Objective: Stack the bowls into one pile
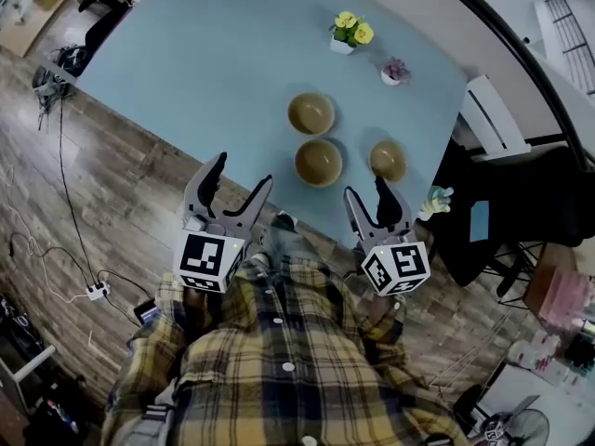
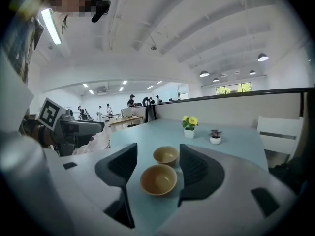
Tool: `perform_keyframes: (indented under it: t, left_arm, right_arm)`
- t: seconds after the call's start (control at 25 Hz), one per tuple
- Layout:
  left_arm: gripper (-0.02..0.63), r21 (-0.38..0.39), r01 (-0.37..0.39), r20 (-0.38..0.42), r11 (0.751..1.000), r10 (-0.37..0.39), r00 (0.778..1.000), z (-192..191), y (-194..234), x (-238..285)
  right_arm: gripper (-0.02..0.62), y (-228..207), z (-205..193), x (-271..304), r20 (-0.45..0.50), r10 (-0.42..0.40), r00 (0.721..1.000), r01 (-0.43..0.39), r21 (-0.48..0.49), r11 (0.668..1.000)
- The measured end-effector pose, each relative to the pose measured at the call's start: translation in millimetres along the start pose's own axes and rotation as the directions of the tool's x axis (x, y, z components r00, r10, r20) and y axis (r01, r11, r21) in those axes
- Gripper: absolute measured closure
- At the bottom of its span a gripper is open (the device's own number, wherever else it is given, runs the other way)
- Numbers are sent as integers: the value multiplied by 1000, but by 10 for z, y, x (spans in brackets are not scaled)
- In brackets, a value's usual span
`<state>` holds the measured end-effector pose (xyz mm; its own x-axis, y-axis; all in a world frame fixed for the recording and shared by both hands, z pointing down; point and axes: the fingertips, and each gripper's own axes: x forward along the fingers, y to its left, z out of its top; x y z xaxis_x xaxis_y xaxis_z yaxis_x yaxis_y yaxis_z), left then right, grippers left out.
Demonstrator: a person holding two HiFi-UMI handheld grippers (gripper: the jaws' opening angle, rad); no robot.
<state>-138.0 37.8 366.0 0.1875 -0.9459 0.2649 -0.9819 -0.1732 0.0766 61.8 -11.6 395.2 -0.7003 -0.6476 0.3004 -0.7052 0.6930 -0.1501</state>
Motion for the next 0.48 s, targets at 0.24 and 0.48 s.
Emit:
perform_keyframes:
  t: [0.24,0.48]
  left_arm:
    - [279,11,70,3,997,-70,998,204,-30,600]
    - [279,27,149,-4,988,-149,989,325,-132,1028]
  right_arm:
    - [345,-400,198,194,10,-56,998,56,-2,998]
    - [345,-685,234,172,9,-132,991,132,20,991]
